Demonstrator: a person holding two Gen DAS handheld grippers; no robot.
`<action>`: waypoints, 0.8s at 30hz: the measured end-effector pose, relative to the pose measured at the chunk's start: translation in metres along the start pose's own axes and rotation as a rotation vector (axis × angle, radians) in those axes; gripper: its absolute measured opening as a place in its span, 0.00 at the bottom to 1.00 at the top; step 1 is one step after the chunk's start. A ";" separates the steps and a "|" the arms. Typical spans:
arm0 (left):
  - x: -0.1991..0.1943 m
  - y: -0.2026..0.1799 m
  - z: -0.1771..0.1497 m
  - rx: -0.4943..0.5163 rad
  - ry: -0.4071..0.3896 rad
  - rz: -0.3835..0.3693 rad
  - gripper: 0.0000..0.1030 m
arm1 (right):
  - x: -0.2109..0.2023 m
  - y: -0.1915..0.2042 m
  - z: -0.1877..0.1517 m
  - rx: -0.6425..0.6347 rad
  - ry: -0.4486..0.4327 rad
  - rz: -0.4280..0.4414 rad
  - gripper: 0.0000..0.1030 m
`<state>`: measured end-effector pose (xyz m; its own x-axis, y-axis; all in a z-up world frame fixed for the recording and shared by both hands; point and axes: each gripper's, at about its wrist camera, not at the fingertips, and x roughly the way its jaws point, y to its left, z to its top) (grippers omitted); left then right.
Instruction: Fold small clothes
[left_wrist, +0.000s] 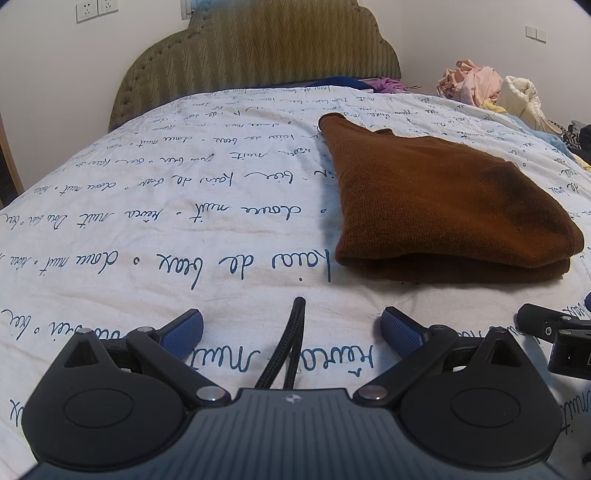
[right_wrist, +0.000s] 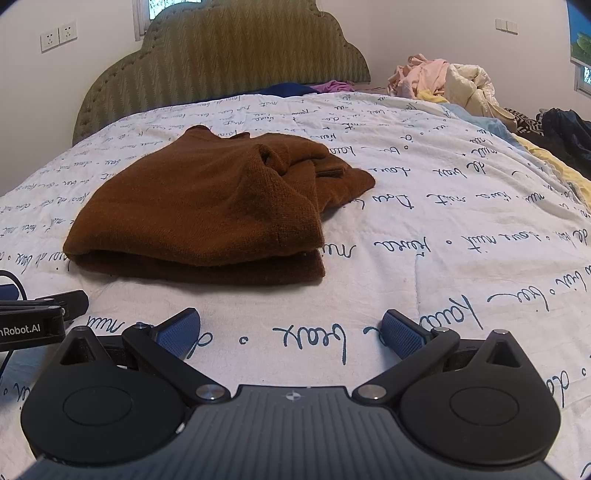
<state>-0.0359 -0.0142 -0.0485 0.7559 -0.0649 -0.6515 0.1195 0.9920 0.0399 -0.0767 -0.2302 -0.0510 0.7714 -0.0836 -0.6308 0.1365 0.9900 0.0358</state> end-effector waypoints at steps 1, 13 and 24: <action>0.000 0.000 0.000 0.000 0.000 0.000 1.00 | 0.000 0.000 0.000 0.000 0.000 0.000 1.00; -0.001 -0.003 -0.001 0.024 -0.009 0.003 1.00 | 0.004 0.001 0.003 -0.005 0.005 -0.003 1.00; -0.001 -0.003 -0.001 0.020 -0.008 0.000 1.00 | 0.004 0.002 0.002 -0.010 0.005 -0.003 1.00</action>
<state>-0.0372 -0.0172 -0.0488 0.7610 -0.0660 -0.6454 0.1322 0.9897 0.0547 -0.0726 -0.2291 -0.0520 0.7681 -0.0858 -0.6345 0.1322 0.9909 0.0259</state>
